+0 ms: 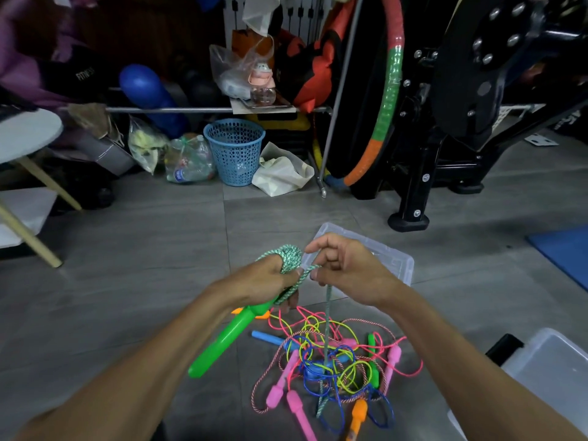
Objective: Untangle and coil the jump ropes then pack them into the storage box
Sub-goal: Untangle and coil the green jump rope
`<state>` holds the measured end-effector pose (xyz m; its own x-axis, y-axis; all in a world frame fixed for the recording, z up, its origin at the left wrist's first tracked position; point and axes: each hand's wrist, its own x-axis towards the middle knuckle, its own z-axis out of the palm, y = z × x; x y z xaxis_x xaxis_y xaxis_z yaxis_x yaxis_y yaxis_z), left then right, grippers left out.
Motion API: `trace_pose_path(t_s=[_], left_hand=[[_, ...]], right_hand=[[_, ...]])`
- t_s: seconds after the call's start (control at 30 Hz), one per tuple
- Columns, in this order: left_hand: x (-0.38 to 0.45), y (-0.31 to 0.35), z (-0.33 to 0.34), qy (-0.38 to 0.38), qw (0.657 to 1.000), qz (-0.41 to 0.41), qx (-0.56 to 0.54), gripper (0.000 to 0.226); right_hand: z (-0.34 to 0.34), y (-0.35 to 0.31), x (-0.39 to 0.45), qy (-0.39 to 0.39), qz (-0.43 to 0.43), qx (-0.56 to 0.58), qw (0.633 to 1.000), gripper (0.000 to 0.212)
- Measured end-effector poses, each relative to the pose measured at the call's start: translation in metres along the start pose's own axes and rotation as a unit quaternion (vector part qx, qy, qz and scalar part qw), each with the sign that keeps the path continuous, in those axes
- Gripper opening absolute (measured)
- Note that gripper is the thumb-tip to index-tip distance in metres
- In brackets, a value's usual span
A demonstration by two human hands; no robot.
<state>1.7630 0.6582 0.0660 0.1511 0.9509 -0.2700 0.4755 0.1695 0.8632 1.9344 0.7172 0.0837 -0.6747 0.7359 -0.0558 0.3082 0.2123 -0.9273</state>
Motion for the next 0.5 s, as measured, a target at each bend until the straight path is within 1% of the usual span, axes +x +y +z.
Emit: trace_pose_path(t_s=[0.03, 0.1, 0.13, 0.2, 0.27, 0.3, 0.37, 0.43, 0.5], left_hand=[[0.0, 0.001, 0.001, -0.006, 0.999, -0.007, -0.049, 0.041], [-0.001, 0.001, -0.003, 0.0, 0.991, -0.013, -0.135, 0.04], [-0.002, 0.001, -0.006, -0.01, 0.988, -0.011, -0.154, 0.039], [-0.006, 0.0, -0.007, -0.053, 0.984, -0.008, -0.171, 0.026], [-0.008, 0.001, -0.005, -0.094, 0.975, -0.006, -0.203, 0.023], [-0.008, 0.001, -0.003, -0.093, 0.969, 0.006, -0.231, 0.021], [-0.007, 0.002, -0.002, -0.049, 0.95, 0.025, -0.307, 0.017], [-0.006, 0.002, -0.003, 0.0, 0.929, 0.034, -0.368, 0.026], [-0.008, 0.002, -0.006, 0.02, 0.919, 0.044, -0.39, 0.031]], right_hand=[[-0.001, 0.001, 0.001, 0.012, -0.004, -0.003, 1.0, 0.028], [-0.004, 0.005, 0.003, 0.06, -0.009, -0.023, 0.998, 0.023], [-0.006, 0.007, 0.003, 0.089, -0.013, -0.04, 0.995, 0.02], [-0.01, 0.01, 0.005, 0.143, -0.028, -0.078, 0.986, 0.023], [-0.008, 0.009, 0.007, 0.176, -0.04, -0.099, 0.979, 0.027], [-0.005, 0.009, 0.008, 0.187, -0.045, -0.1, 0.976, 0.028], [0.0, 0.011, 0.01, 0.203, -0.056, -0.091, 0.973, 0.033], [0.001, 0.013, 0.011, 0.194, -0.054, -0.07, 0.977, 0.034], [-0.001, 0.014, 0.011, 0.171, -0.037, -0.04, 0.984, 0.033]])
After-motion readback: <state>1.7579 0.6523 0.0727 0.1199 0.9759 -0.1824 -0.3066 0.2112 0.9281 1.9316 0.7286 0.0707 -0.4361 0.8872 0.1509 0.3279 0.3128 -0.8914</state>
